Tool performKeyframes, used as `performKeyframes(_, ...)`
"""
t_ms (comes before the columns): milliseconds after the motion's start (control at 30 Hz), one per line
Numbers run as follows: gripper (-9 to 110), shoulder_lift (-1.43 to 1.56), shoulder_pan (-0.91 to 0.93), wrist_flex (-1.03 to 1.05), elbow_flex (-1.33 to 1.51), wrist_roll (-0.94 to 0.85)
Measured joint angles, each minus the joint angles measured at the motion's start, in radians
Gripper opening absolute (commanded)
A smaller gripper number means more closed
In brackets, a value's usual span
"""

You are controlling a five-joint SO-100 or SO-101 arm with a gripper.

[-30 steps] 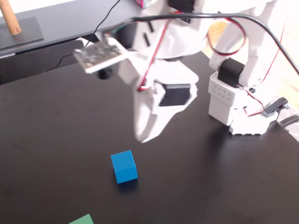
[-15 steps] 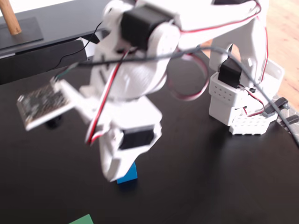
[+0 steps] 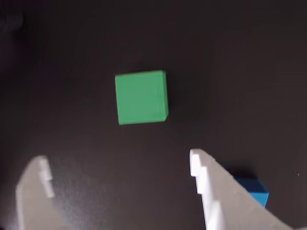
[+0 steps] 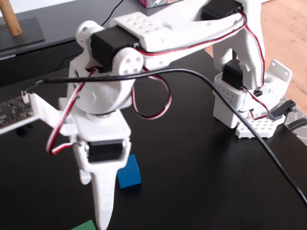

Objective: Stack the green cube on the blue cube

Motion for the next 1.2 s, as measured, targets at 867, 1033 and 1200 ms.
performKeyframes(867,49,-0.186,-0.008,-0.474,0.232,-0.061)
performKeyframes(1033,49,-0.245,-0.006,-0.511,0.232,-0.061)
performKeyframes(1200,43,-0.259,0.008,-0.522,0.215,-0.061)
